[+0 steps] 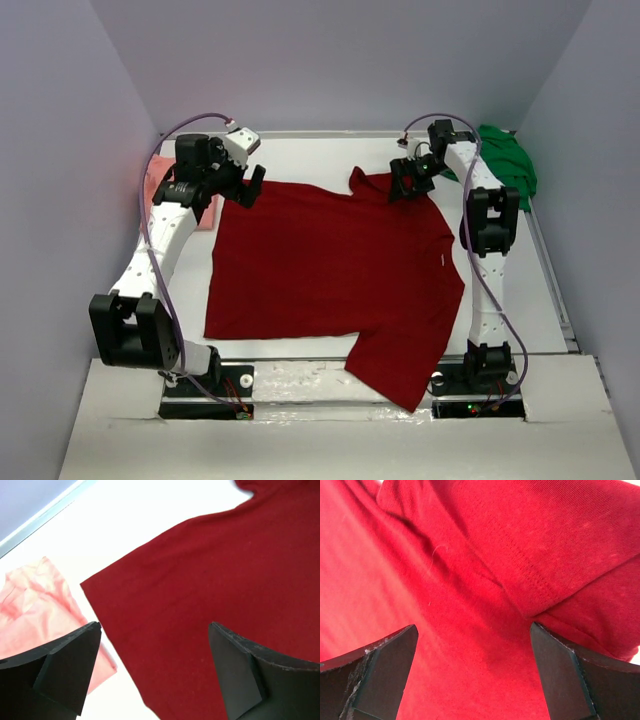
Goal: Fold and stack the t-shirts
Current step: Flatten the tshirt out
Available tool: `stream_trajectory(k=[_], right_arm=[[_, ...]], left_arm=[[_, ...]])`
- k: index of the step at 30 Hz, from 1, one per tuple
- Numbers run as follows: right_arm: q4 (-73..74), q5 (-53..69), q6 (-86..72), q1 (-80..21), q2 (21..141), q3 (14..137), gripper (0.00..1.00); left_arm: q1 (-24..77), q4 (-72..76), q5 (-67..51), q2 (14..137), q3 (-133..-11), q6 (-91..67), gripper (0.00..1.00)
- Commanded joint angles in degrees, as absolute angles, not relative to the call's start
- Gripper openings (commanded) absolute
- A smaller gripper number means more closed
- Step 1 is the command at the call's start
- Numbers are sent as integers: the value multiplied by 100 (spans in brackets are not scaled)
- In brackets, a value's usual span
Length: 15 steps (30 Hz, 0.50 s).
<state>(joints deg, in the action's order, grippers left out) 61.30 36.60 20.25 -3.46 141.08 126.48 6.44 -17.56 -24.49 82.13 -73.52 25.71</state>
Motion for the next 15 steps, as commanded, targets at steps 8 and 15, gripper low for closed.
stream_trajectory(k=[8, 15], right_arm=[[5572, 2269, 1696, -378, 14959, 14150, 100], [5300, 1661, 1766, -255, 15161, 14510, 100]], left_arm=[[668, -2180, -1899, 7533, -6873, 2681, 99], [668, -2285, -1740, 7163, -6724, 2549, 99]])
